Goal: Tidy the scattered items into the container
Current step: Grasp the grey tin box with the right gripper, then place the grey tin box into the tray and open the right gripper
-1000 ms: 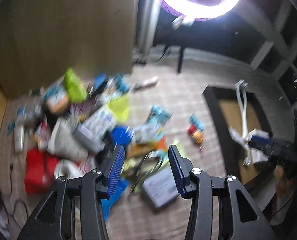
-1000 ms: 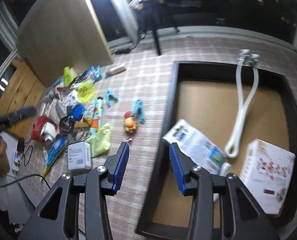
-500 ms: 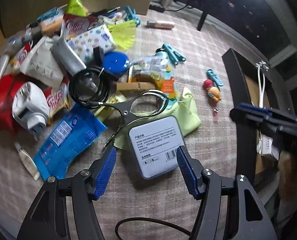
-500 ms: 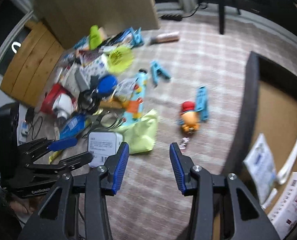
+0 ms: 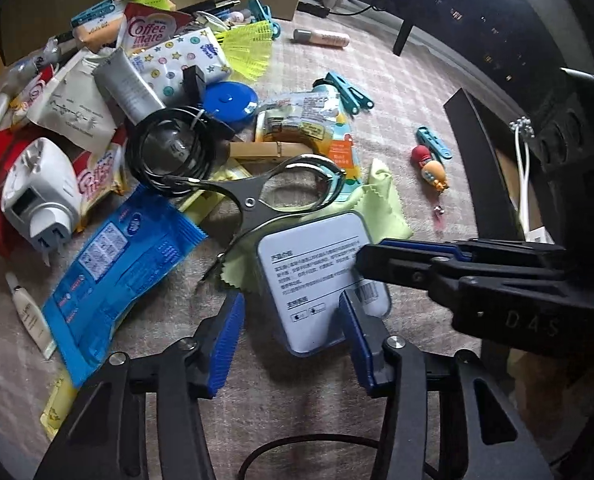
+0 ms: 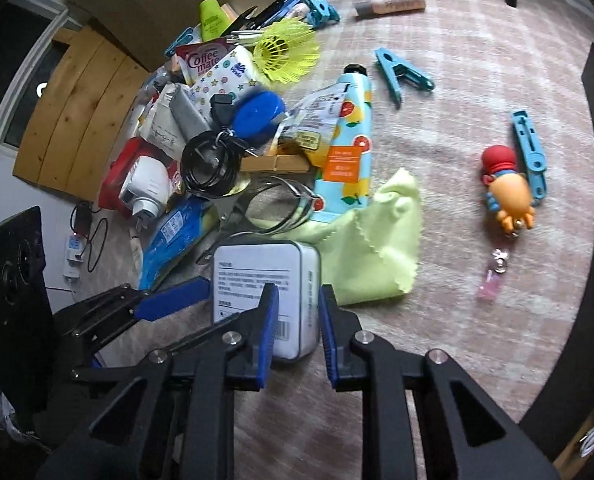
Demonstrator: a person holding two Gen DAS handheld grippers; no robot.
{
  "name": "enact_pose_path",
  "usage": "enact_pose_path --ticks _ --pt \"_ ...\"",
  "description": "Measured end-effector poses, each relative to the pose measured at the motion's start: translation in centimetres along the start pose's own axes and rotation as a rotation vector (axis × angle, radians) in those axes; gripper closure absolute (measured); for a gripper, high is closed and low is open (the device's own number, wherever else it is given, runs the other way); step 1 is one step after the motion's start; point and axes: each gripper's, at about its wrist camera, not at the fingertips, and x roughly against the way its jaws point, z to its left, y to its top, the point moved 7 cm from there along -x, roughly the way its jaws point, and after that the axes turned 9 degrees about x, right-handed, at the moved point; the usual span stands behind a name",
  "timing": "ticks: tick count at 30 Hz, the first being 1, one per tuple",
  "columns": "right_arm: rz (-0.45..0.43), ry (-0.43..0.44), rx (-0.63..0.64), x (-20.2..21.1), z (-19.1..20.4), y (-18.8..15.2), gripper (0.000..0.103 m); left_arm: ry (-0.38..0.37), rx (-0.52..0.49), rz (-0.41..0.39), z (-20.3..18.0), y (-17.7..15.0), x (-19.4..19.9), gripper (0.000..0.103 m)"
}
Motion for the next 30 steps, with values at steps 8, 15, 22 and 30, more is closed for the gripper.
enact_pose_path --ticks 8,15,22,30 --pt "-0.004 -0.008 -0.011 -0.2 0.2 0.1 0.082 -0.018 -0.022 0.002 -0.5 0.5 0.0 0.059" --pt "-0.041 -0.043 0.014 1.5 0.8 0.3 0.082 -0.026 -0.040 -0.034 -1.1 1.1 1.5 0.059" --pt "-0.098 -0.083 0.030 4.3 1.0 0.5 0.082 -0.055 -0.069 -0.067 -3.1 1.9 3.3 0.059" --pt "-0.173 -0.134 -0.026 9.2 -1.5 -0.8 0.082 -0.106 -0.160 -0.077 -8.3 1.9 4.1 0.059"
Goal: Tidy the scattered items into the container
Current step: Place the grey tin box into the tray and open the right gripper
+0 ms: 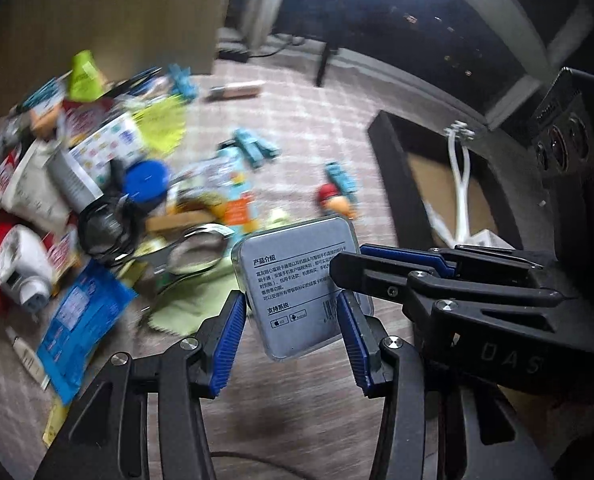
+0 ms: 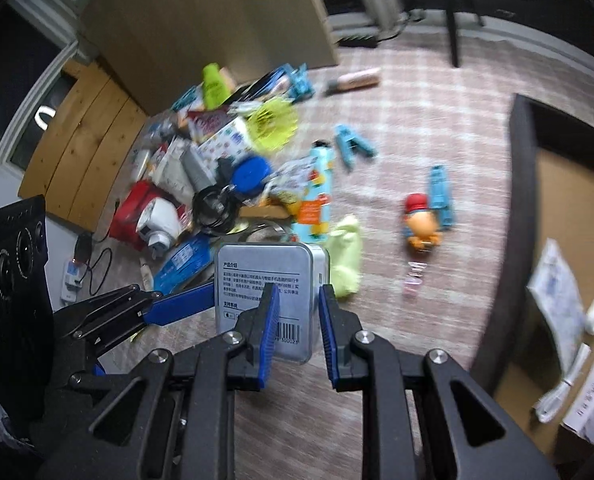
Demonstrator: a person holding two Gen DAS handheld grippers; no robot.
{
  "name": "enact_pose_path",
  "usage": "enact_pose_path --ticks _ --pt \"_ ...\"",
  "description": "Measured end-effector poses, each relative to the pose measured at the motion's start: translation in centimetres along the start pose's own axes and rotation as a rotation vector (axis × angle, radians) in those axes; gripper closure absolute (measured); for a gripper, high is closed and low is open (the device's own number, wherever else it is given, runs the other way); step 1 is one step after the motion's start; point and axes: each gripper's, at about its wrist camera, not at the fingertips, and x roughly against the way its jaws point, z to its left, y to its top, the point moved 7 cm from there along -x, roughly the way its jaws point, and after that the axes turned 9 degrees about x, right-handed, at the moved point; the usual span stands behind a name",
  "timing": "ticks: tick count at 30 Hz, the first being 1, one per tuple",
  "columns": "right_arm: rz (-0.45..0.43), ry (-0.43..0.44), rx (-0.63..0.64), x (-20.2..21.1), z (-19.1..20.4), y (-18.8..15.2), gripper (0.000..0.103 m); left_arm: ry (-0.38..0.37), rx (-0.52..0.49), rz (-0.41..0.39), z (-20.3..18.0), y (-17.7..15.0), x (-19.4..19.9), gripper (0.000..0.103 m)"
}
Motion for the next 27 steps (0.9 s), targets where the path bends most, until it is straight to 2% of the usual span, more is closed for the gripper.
enact_pose_path --ticks 8,13,16,19,22,27 --pt "-0.064 -0.080 -0.144 6.7 -7.3 -4.2 0.082 -0.087 -0.167 0.049 -9.6 -1.2 -1.8 0.059" --pt "-0.083 -0.138 -0.236 10.3 -11.2 -8.0 0.082 -0.137 -0.279 0.119 -15.4 -3.4 -3.1 0.059" --pt "-0.105 -0.165 -0.319 12.0 -13.2 -9.6 0.074 -0.154 -0.328 0.120 -17.5 -4.2 -2.8 0.059" --pt "-0.127 -0.196 -0.307 12.9 -13.6 -9.9 0.074 -0.149 -0.335 0.110 -17.5 -4.3 -2.3 0.059" --pt "-0.130 -0.171 -0.285 12.9 -12.9 -9.4 0.074 -0.121 -0.298 0.101 -15.8 -3.7 -1.9 0.059" --pt "-0.105 -0.143 -0.208 11.3 -10.3 -8.0 0.074 -0.074 -0.200 0.063 -11.2 -2.2 -0.2 0.059"
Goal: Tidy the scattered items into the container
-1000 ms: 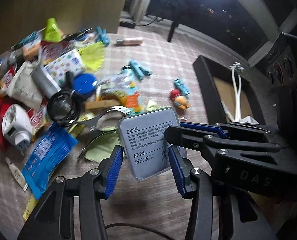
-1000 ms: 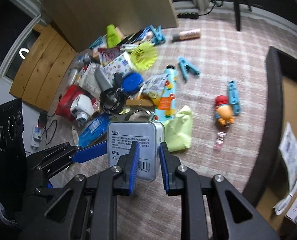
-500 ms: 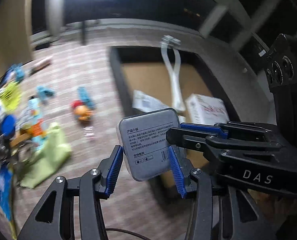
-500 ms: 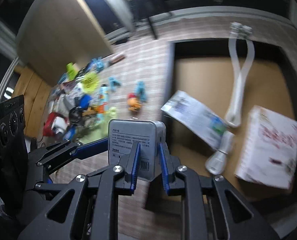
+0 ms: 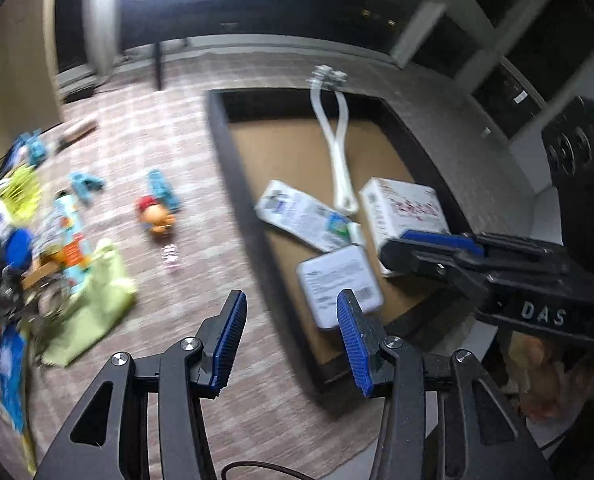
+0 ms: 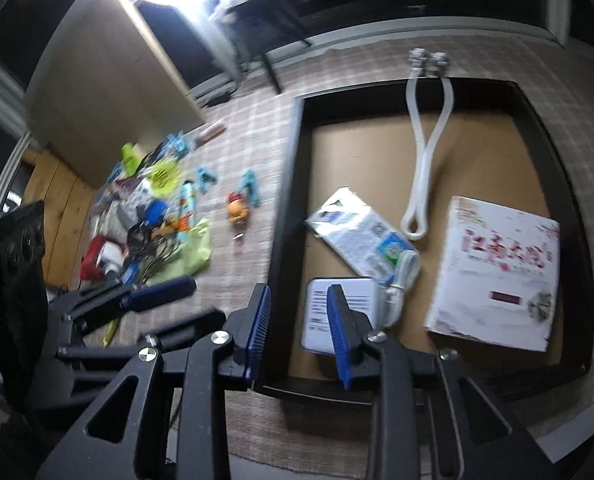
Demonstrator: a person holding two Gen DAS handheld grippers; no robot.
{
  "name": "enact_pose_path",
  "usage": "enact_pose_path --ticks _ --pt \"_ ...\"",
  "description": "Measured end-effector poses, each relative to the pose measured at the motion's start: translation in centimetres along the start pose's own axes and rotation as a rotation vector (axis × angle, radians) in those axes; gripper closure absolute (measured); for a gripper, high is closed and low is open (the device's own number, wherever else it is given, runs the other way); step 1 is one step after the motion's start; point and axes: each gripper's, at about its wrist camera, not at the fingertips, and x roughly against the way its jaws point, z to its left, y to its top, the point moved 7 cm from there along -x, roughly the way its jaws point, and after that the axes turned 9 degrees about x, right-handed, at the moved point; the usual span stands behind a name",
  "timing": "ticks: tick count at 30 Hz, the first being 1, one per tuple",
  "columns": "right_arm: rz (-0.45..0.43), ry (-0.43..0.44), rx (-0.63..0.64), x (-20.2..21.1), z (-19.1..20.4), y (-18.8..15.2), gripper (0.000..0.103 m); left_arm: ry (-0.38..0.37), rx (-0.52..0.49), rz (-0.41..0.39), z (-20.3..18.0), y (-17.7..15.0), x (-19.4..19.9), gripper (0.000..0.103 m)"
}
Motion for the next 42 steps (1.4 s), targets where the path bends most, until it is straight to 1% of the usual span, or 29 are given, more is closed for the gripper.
enact_pose_path --ticks 3,7,11,13,15,17,19,21,23,26,30,31,34,37,39,42 --pt "0.017 0.023 0.041 -0.8 2.1 0.3 0.074 0.035 0.045 -0.033 3.4 0.1 1.8 0.059" --pt "0.030 0.038 0.102 -1.9 5.5 1.1 0.074 0.121 0.095 -0.073 9.9 -0.4 4.4 0.059" --pt "0.034 0.042 0.153 -3.0 9.6 2.4 0.074 0.197 0.133 -0.090 16.3 -0.6 6.6 0.059" --pt "0.038 0.047 0.180 -3.9 11.7 3.2 0.074 0.241 0.123 -0.099 19.4 -0.4 7.6 0.059" --pt "0.040 0.022 0.209 -5.2 13.5 4.1 0.074 0.267 0.101 -0.099 21.0 -0.3 7.9 0.059" --pt "0.053 0.008 0.217 -6.8 14.8 4.9 0.074 0.271 0.074 -0.096 22.0 0.1 8.1 0.059" --pt "0.067 0.006 0.210 -8.1 15.4 5.7 0.074 0.263 0.041 -0.091 22.4 0.5 8.0 0.059" --pt "0.076 -0.018 0.204 -9.1 15.2 6.5 0.074 0.253 -0.016 -0.092 21.8 1.0 7.6 0.057" --pt "0.105 -0.032 0.187 -10.1 14.6 7.1 0.074 0.245 -0.085 -0.064 20.7 1.4 6.3 0.050" --pt "0.164 -0.056 0.168 -11.5 13.4 7.9 0.074 0.244 -0.236 0.005 18.7 1.8 3.2 0.045" --pt "0.210 -0.037 0.152 -13.3 13.1 7.9 0.073 0.276 -0.346 0.063 18.0 2.2 0.3 0.045" --pt "0.219 -0.034 0.155 -13.8 13.2 7.7 0.071 0.271 -0.362 0.080 17.9 2.3 -0.4 0.045" --pt "0.242 -0.025 0.179 -15.9 13.5 6.6 0.054 0.263 -0.380 0.102 17.9 2.3 -1.4 0.045" --pt "0.254 -0.035 0.234 -17.6 13.9 5.4 0.053 0.247 -0.401 0.110 17.5 2.1 -2.1 0.045" --pt "0.252 -0.045 0.277 -18.4 14.1 4.8 0.053 0.253 -0.415 0.111 17.4 2.0 -2.4 0.045" --pt "0.259 -0.048 0.310 -19.5 14.3 4.2 0.053 0.256 -0.402 0.124 17.7 2.2 -3.3 0.045"
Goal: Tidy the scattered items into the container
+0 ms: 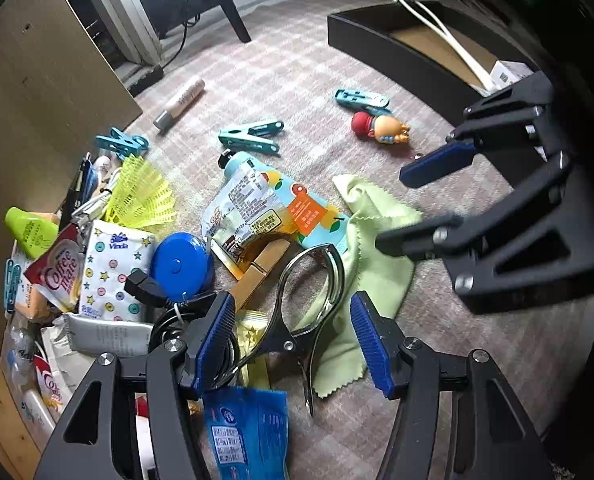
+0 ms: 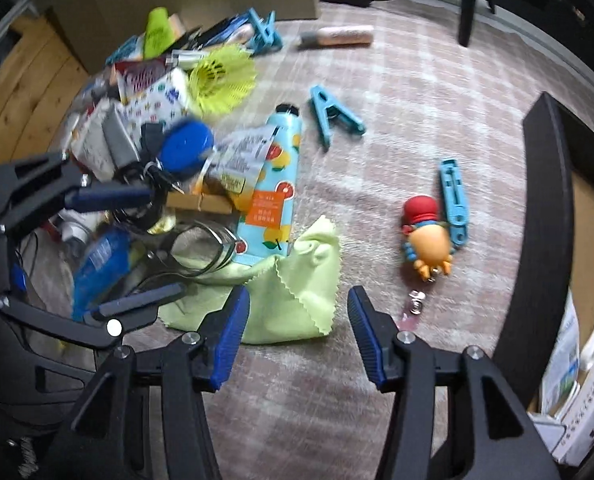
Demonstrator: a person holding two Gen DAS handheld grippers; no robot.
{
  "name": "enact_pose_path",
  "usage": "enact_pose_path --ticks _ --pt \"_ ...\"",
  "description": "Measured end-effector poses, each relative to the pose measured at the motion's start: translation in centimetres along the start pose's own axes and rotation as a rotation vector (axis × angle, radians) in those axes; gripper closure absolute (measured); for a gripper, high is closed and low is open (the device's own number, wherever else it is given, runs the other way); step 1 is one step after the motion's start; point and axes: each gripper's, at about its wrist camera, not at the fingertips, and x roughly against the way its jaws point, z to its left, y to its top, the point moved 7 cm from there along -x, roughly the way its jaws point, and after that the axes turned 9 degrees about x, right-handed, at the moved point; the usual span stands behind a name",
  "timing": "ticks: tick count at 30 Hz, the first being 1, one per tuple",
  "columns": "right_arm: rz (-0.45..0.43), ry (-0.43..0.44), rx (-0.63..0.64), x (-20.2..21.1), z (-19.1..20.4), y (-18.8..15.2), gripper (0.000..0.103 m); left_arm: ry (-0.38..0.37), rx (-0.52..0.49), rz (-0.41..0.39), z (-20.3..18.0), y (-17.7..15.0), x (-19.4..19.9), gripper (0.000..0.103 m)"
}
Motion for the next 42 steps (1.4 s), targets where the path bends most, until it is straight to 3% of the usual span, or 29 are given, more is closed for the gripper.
enact_pose_path --ticks 7,14,15,20,28,34,42 --pt "-0.017 0.014 0.019 -0.7 0.5 0.0 0.056 -0.005 0.011 0.033 0.0 -0.3 -1.6 0.051" --pt "-0.018 -0.029 0.070 -0.6 1.1 -0.8 0.088 0.009 0.042 0.036 0.0 -0.7 -2.1 0.067" --pt "-0.018 -0.021 0.064 -0.6 1.1 -0.9 0.099 0.014 0.049 0.034 0.1 -0.6 -2.0 0.070" --pt "-0.050 0.011 0.017 0.6 0.5 -1.4 0.099 0.012 0.090 0.008 0.1 -0.5 -0.9 0.072" --pt "-0.165 0.021 -0.062 6.0 -2.2 -1.9 0.100 -0.042 0.162 -0.042 -0.5 0.3 1.9 0.073" --pt "-0.260 -0.018 -0.118 10.2 -5.0 -1.1 0.100 -0.063 0.151 -0.098 -2.2 2.0 4.1 0.074" --pt "-0.394 -0.117 -0.261 17.7 -12.7 -2.3 0.100 -0.144 0.092 -0.183 -7.2 7.1 6.8 0.075"
